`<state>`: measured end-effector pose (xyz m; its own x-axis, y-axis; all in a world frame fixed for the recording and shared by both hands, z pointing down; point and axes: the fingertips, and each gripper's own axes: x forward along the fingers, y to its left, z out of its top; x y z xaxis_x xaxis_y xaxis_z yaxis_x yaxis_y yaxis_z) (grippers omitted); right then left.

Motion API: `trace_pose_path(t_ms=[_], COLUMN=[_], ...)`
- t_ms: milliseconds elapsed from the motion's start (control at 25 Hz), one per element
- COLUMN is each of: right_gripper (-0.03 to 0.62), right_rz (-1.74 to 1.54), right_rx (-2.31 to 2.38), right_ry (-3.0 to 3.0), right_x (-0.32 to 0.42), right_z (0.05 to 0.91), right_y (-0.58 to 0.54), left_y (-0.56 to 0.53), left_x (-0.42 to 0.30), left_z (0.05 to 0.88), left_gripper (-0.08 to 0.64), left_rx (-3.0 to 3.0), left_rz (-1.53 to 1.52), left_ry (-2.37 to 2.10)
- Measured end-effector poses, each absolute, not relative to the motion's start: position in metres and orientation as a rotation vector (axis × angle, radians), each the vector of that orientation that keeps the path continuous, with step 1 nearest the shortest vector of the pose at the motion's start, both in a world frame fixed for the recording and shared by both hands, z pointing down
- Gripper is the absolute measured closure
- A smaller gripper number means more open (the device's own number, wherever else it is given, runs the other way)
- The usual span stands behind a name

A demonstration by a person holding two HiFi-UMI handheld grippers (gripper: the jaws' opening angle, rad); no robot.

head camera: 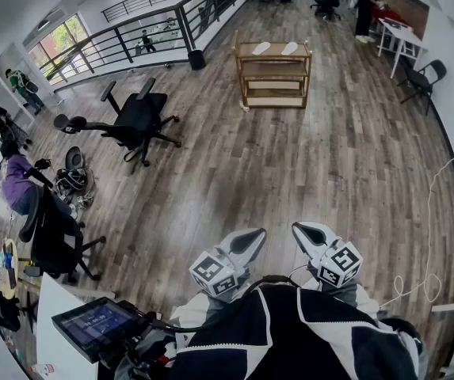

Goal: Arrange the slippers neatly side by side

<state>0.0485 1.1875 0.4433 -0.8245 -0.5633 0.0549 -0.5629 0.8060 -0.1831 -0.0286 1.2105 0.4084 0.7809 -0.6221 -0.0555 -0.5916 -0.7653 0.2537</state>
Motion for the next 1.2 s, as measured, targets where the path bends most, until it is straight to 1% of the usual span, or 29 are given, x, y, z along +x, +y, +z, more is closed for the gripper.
trace_pose_path(t_ms=[480, 960, 1200], right_gripper=[0.591, 0.588, 0.588], right_rz=[-0.349, -0.335, -0.331], right_rx=[-0.918, -0.785, -0.734], right_ry=[2.977, 2.990, 3.004], right_x=[0.055, 0.032, 0.047], right_z=[0.442, 0.440, 0.440], right_y=[1.191, 1.176, 1.171], left_y=[1.213, 1.205, 1.196], left_x=[-0.021, -0.036, -0.022], left_z=[0.406, 0.402, 0.399], left_gripper=[0.540, 0.541, 0.541], left_rx=[2.767, 2.766, 2.756], left_rz=[-0.232, -0.183, -0.170], left_ry=[-0.914, -1.026, -1.083])
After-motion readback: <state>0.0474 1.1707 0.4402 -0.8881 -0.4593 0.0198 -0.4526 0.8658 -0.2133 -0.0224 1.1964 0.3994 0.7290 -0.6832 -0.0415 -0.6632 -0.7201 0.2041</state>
